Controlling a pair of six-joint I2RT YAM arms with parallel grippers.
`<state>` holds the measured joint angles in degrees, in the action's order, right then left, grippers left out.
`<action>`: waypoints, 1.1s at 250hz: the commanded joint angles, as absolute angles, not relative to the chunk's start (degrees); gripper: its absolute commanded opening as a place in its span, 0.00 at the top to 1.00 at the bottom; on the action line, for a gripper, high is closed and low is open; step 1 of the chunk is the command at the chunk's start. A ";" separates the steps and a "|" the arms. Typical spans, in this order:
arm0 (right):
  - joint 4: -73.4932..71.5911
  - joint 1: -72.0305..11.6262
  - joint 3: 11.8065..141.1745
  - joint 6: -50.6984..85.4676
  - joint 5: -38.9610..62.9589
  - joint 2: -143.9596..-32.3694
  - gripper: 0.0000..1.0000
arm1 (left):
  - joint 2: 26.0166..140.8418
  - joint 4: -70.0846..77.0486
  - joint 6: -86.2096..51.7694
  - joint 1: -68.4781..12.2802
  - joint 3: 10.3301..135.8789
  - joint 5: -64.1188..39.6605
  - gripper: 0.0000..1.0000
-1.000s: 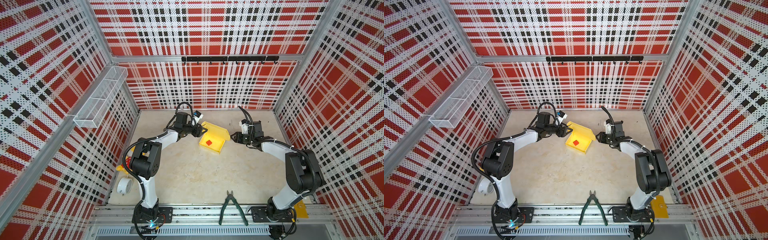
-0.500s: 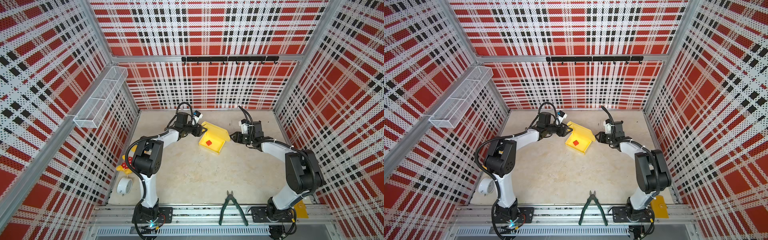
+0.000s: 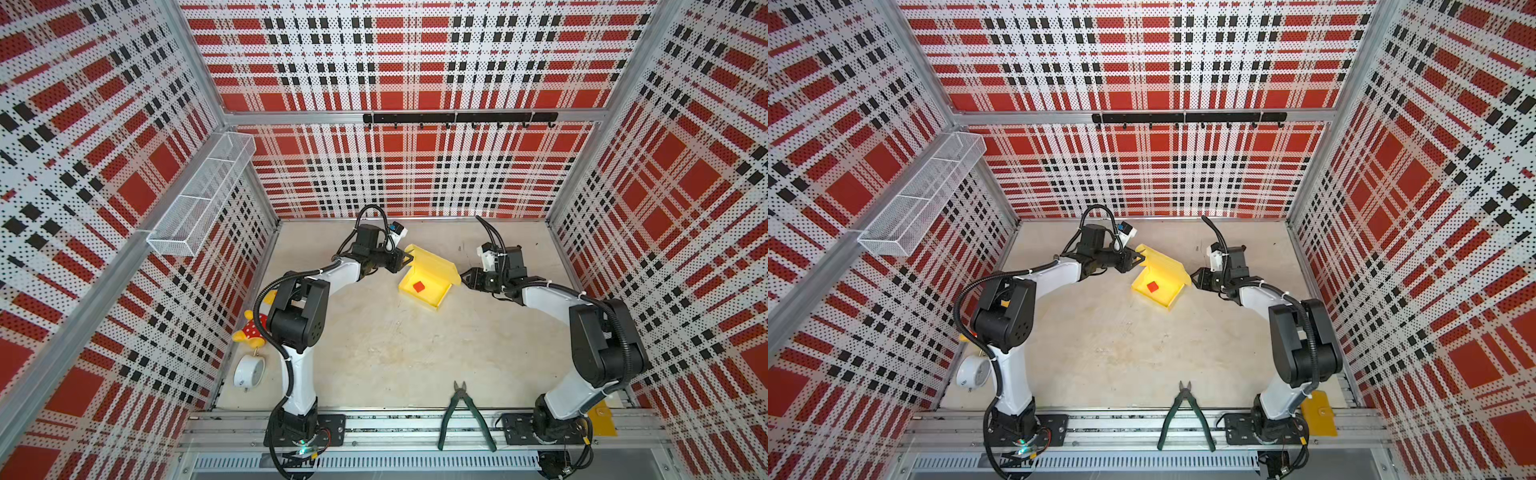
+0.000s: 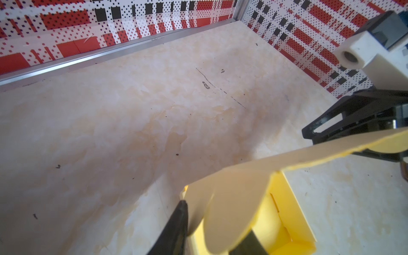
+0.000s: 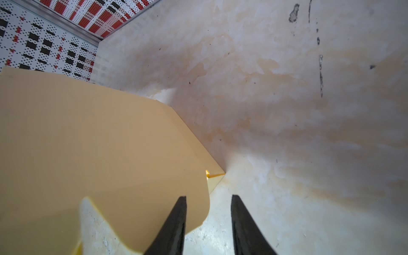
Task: Assemble paper box
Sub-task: Fold the lid at the center of the table.
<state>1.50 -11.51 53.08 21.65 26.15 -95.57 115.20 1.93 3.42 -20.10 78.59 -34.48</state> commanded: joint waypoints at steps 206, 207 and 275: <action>1.14 -13.83 47.38 21.27 24.76 -86.40 0.64 | 111.63 1.43 2.18 -23.12 77.61 -31.70 0.91; 1.18 -13.90 47.38 21.27 24.77 -86.40 0.64 | 111.54 1.42 2.14 -23.12 77.56 -31.72 0.91; 0.66 -16.69 46.05 22.15 23.60 -84.97 0.64 | 110.80 1.66 1.49 -24.08 77.02 -30.92 0.93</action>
